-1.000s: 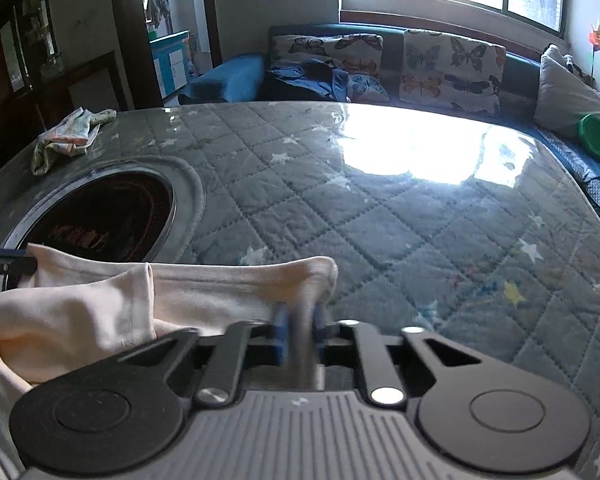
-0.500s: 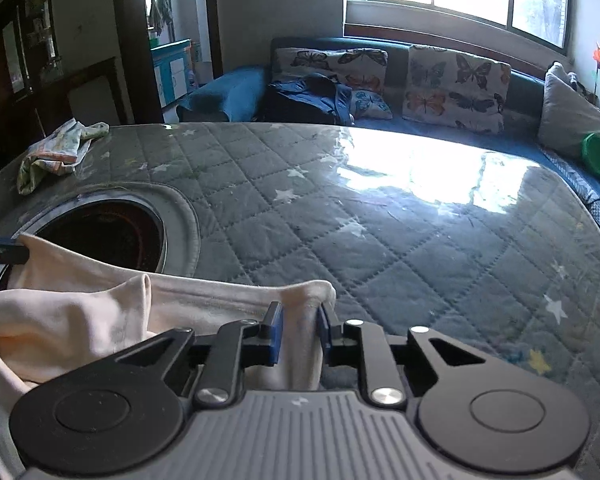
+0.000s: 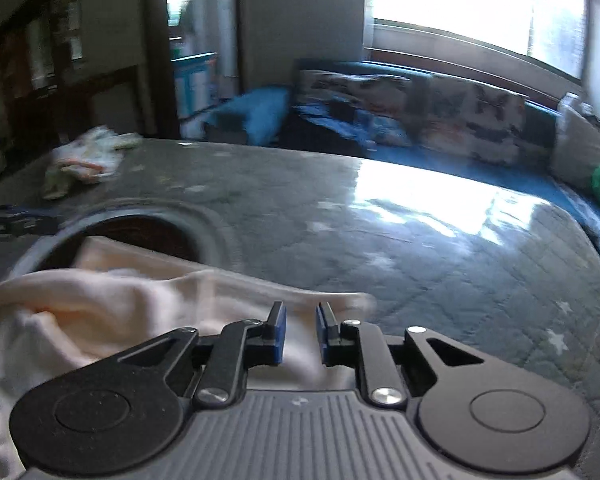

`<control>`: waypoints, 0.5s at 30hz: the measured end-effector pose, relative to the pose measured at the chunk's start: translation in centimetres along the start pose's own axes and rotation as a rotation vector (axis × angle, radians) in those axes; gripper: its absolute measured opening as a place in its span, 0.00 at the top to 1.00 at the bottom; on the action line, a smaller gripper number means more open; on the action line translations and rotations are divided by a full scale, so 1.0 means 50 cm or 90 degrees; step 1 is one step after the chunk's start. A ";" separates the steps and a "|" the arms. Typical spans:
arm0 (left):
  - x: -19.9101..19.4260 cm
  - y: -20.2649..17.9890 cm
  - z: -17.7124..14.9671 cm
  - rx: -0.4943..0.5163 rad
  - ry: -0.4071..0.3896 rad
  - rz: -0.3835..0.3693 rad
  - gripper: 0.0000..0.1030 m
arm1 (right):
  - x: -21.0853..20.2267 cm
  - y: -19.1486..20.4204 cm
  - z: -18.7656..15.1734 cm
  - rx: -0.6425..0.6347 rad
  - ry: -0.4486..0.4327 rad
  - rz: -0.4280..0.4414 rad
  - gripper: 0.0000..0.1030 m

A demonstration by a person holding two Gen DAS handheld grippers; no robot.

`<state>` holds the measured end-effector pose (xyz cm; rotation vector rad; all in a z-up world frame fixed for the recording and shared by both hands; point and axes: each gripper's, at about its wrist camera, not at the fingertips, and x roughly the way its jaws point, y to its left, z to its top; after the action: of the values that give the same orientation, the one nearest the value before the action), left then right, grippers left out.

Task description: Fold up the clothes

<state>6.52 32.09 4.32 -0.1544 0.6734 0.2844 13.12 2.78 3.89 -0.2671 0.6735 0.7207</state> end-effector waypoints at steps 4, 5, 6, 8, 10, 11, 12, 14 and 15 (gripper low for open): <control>-0.034 0.006 -0.034 -0.006 0.005 0.006 0.79 | -0.037 0.062 -0.004 -0.047 -0.005 0.066 0.82; -0.043 0.007 -0.044 -0.009 0.009 0.006 0.78 | -0.046 0.086 -0.008 -0.064 -0.004 0.086 0.82; -0.052 0.009 -0.056 -0.014 0.012 0.005 0.77 | -0.054 0.110 -0.012 -0.079 -0.003 0.104 0.82; -0.069 0.012 -0.079 -0.022 0.018 0.005 0.73 | -0.063 0.146 -0.022 -0.102 0.002 0.135 0.78; -0.087 0.014 -0.104 -0.033 0.024 0.003 0.71 | -0.070 0.189 -0.034 -0.125 0.012 0.169 0.76; -0.096 0.016 -0.116 -0.039 0.027 0.004 0.71 | -0.071 0.205 -0.042 -0.135 0.015 0.180 0.75; -0.106 0.018 -0.129 -0.045 0.031 0.004 0.71 | -0.072 0.222 -0.050 -0.143 0.018 0.190 0.75; -0.125 0.021 -0.152 -0.056 0.037 0.004 0.70 | -0.070 0.251 -0.063 -0.153 0.027 0.204 0.69; -0.135 0.023 -0.163 -0.061 0.039 0.005 0.68 | -0.068 0.262 -0.068 -0.158 0.031 0.208 0.69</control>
<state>-3.67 29.87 2.23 -0.2534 0.7216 0.3201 0.64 9.06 3.53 -0.4082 0.6824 1.1169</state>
